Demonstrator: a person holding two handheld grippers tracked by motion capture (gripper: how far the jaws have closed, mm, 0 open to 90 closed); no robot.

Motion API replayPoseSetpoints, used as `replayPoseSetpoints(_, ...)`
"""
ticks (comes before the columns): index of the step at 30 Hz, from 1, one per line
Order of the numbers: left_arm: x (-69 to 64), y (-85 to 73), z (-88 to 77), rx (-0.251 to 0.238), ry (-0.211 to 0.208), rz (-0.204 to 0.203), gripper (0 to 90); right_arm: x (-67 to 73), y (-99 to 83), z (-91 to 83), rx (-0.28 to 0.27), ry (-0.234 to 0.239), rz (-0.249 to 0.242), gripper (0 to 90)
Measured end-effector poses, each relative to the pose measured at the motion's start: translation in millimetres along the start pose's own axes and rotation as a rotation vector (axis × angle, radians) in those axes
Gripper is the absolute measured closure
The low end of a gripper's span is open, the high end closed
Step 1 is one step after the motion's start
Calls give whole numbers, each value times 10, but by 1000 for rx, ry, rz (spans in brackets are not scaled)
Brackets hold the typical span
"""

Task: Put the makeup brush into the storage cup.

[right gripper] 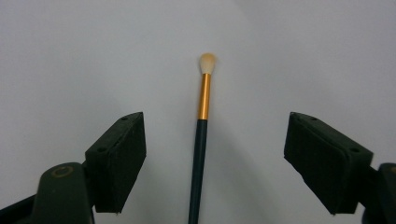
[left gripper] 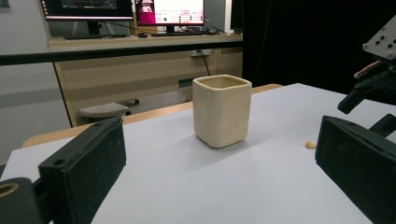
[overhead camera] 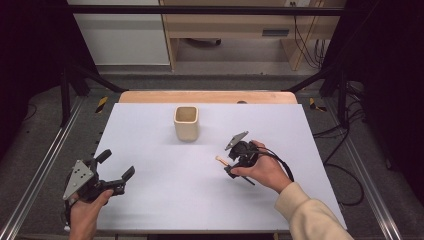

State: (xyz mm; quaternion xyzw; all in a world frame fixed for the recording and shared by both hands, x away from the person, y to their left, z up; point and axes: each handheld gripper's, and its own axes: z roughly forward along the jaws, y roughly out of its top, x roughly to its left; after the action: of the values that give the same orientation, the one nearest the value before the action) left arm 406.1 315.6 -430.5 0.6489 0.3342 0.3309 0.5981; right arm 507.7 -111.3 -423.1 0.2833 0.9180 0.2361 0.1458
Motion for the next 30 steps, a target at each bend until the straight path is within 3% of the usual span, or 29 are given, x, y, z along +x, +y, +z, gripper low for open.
replayPoseSetpoints(18,-8,1,3,2,-1,4,12,-16,-88,94,66,24,22,384)
replayPoseSetpoints(30,-7,0,5,4,-2,4,13,-21,-132,145,107,50,40,560)
